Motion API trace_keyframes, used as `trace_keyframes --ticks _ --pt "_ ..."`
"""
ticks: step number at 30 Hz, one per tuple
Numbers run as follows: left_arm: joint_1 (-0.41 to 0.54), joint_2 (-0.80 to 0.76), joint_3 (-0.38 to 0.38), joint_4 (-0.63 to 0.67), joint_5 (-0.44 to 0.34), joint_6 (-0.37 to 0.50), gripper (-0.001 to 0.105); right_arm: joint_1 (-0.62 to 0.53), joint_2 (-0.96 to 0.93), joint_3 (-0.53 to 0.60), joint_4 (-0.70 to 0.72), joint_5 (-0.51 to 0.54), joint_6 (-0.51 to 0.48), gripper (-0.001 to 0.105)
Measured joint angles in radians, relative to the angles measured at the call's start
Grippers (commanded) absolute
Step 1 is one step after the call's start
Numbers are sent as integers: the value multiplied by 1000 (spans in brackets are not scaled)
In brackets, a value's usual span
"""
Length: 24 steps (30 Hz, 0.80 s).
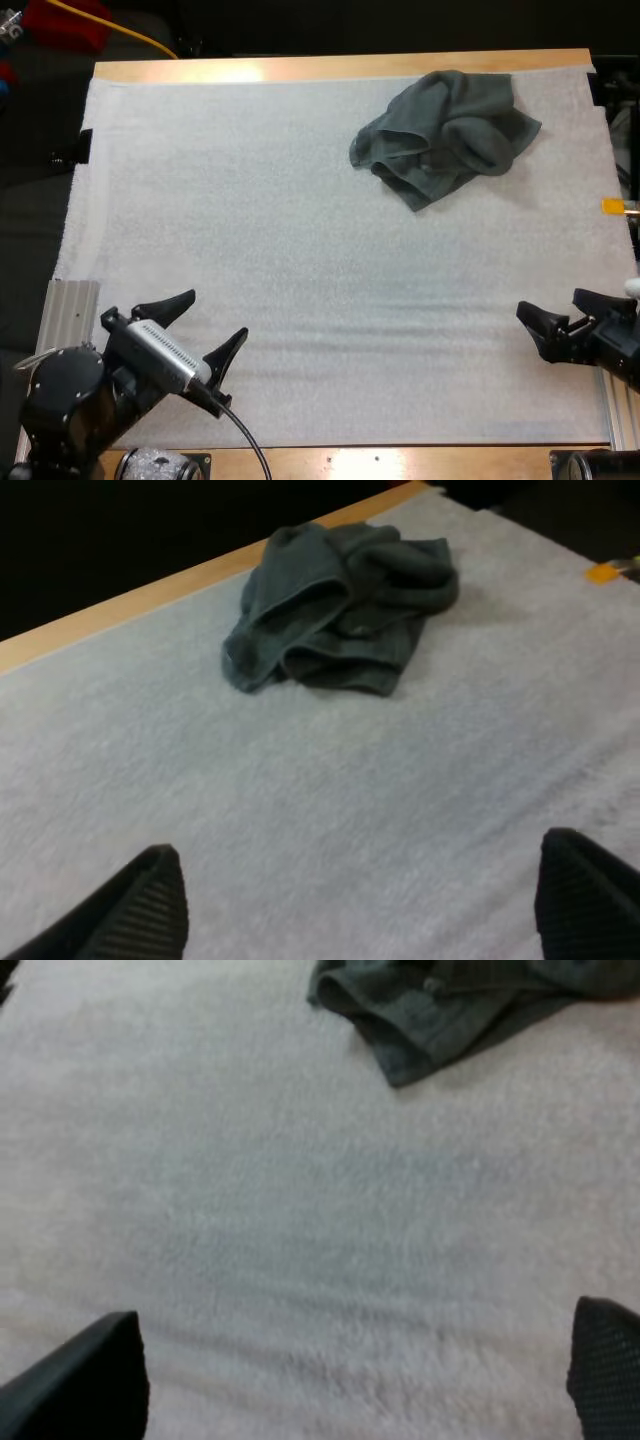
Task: Pick towel from pile, fold and stack
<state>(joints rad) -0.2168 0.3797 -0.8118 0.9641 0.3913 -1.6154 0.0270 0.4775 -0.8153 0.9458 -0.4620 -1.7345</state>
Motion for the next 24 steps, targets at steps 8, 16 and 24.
trace_keyframes --ticks 8,16,24 --pt "-81 93 -25 -26 0 0 69 2 92 0 -118 -30 78 82" --pt "-81 120 -25 -37 0 0 69 95 210 0 -291 -35 191 82" --pt "-81 120 -25 -37 0 0 69 197 337 0 -456 112 288 82"
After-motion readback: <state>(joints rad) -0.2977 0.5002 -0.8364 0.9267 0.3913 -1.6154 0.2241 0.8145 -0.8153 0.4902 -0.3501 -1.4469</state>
